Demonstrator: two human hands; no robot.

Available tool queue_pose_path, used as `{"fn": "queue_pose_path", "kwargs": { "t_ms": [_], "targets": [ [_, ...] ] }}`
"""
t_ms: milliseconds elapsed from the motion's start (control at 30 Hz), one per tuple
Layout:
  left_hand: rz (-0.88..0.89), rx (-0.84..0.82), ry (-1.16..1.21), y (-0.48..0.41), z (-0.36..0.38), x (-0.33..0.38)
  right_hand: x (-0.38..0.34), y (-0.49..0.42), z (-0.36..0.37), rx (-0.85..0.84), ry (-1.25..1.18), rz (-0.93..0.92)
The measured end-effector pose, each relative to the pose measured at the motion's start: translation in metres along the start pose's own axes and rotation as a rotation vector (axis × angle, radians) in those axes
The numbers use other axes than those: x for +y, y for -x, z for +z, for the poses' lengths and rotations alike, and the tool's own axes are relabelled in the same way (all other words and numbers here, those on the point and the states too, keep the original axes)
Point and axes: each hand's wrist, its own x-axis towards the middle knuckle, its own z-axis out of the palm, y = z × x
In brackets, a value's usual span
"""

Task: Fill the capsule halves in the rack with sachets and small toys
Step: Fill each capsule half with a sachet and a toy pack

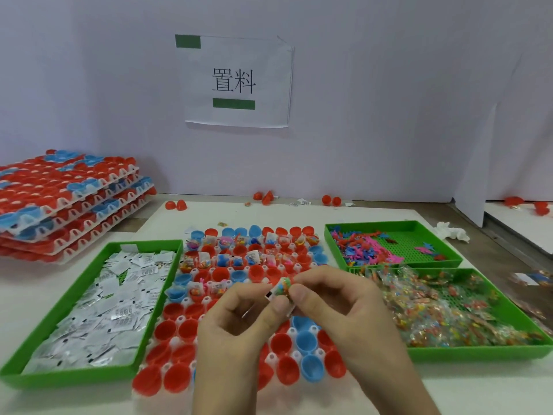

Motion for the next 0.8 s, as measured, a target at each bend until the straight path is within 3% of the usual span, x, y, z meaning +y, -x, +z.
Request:
{"fn": "queue_pose_path", "kwargs": {
  "t_ms": [300, 600, 800],
  "targets": [
    [0.057, -0.099, -0.014, 0.002, -0.005, 0.005, -0.009, 0.003, -0.009, -0.149, -0.138, 0.063],
    [0.001, -0.186, -0.09, 0.004, -0.008, 0.004, -0.004, 0.006, -0.016, -0.131, -0.008, -0.042],
    [0.089, -0.137, -0.276, 0.008, -0.006, 0.012, 0.001, 0.006, -0.017, -0.138, 0.123, -0.064]
  ]
}}
